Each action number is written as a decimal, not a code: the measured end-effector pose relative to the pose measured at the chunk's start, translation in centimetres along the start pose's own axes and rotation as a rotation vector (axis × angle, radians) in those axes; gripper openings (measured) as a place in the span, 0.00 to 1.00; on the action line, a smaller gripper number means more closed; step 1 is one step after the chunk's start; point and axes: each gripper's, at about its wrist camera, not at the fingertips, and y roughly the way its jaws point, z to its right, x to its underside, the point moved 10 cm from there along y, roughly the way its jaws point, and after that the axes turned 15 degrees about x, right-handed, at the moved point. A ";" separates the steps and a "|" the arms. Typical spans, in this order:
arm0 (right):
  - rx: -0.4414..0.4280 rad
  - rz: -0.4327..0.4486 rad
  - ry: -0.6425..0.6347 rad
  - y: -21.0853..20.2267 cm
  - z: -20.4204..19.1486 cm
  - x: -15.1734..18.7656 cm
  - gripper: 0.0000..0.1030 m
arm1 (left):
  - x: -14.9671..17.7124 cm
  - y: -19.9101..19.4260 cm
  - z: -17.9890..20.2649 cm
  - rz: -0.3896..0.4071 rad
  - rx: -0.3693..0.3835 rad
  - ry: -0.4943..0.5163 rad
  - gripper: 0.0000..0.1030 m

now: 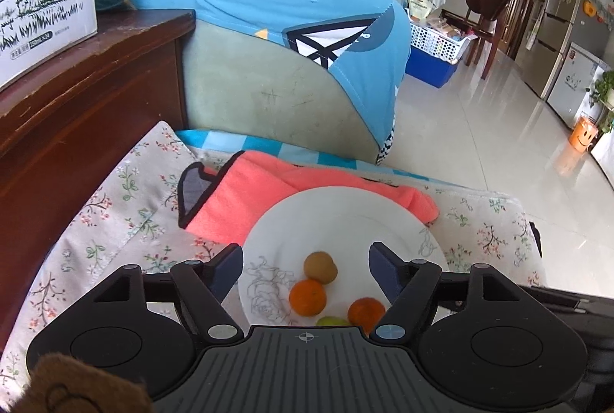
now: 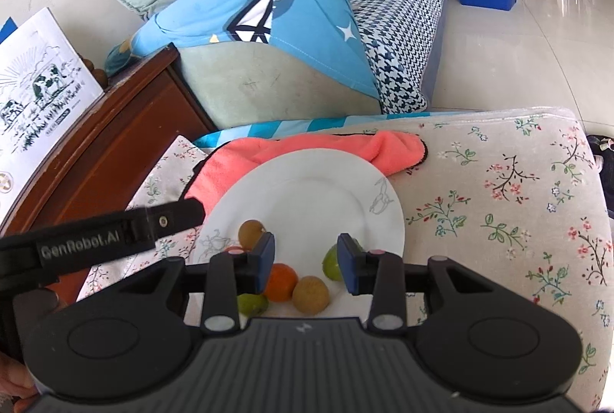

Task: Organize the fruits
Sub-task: 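Open both tools to drop the pears onto the plate, then move both tools back from the plate toward the remaining fruits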

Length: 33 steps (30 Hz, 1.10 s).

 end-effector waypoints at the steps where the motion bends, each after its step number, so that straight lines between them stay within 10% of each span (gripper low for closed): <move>1: 0.003 0.003 -0.002 -0.2 0.0 0.1 0.37 | 0.2 -0.3 0.0 -0.001 0.004 -0.005 0.71; 33: -0.040 -0.073 -0.169 -5.7 -2.3 9.5 0.39 | 7.9 -5.9 -3.8 -0.090 -0.016 -0.006 0.71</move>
